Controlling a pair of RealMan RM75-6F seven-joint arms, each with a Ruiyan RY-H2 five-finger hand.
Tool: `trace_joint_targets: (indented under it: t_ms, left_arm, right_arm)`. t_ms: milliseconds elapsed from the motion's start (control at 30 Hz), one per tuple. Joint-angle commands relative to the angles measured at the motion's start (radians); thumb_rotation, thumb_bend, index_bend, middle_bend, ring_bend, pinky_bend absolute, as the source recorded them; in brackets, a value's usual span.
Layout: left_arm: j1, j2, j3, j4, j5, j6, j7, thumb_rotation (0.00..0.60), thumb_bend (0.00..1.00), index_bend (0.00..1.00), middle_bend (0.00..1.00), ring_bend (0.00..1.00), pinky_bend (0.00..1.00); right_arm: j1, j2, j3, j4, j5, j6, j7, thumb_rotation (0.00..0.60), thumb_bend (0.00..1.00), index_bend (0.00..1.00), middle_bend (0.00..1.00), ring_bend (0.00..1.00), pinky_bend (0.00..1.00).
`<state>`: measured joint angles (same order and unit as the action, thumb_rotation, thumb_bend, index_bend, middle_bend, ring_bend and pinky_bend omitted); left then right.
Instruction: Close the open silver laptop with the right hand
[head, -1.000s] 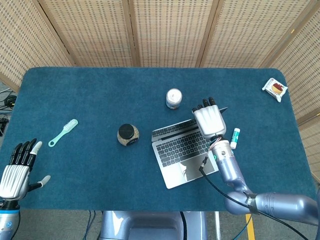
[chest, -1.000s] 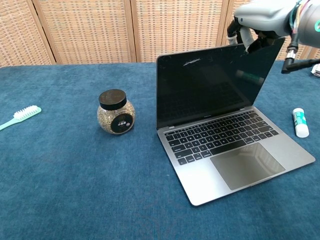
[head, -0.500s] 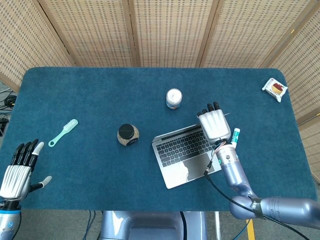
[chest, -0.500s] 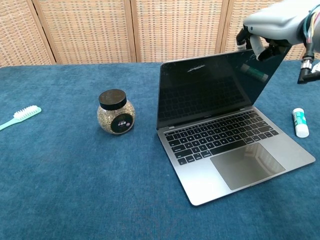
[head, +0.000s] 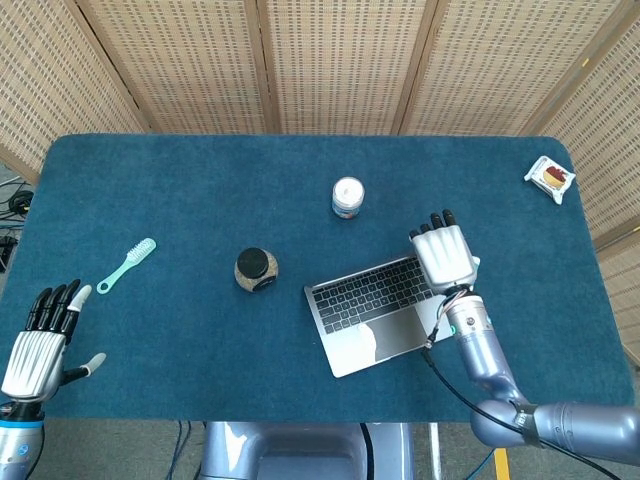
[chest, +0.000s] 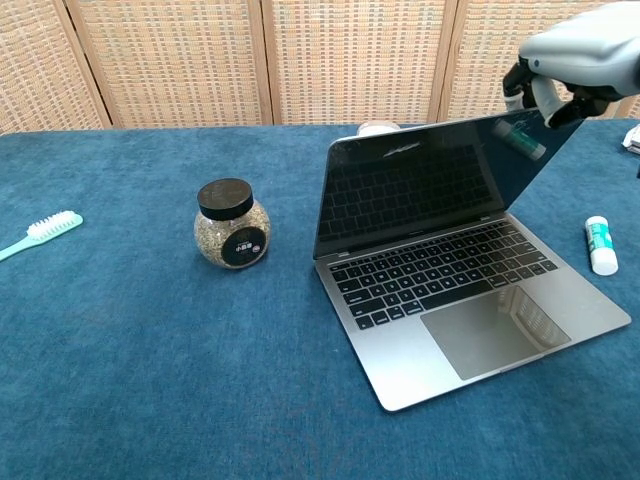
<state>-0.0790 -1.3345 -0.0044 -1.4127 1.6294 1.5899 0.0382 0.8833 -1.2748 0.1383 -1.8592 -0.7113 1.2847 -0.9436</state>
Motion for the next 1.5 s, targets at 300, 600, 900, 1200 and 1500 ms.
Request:
trace_joint_targets:
  t_ms: [300,600,900,1200,1500]
  left_arm:
    - [0.001,-0.001,0.003,-0.002,0.004,0.002,0.007,0.600,0.02,0.00,0.00,0.00,0.00]
    - [0.000,-0.005,0.006,-0.002,0.008,0.000,0.014,0.600,0.02,0.00,0.00,0.00,0.00]
    - [0.000,-0.004,0.006,-0.004,0.010,0.002,0.016,0.600,0.02,0.00,0.00,0.00,0.00]
    - [0.001,-0.003,0.010,-0.005,0.017,0.006,0.013,0.600,0.02,0.00,0.00,0.00,0.00]
    - [0.001,-0.003,0.019,-0.006,0.033,0.009,0.009,0.600,0.02,0.00,0.00,0.00,0.00]
  right_arm:
    - [-0.032,0.013,-0.022,0.004,-0.006,0.013,0.007,0.600,1.00,0.46,0.43,0.23,0.18]
    - [-0.065,0.020,-0.036,0.002,-0.013,0.044,0.010,0.600,1.00,0.46,0.42,0.23,0.18]
    - [-0.098,0.036,-0.046,-0.044,-0.017,0.066,0.015,0.600,1.00,0.46,0.42,0.23,0.18]
    - [-0.142,0.011,-0.077,-0.076,-0.079,0.099,0.040,0.600,1.00,0.46,0.42,0.23,0.18]
    - [-0.191,-0.033,-0.105,-0.085,-0.130,0.126,0.061,0.600,1.00,0.46,0.42,0.23,0.18]
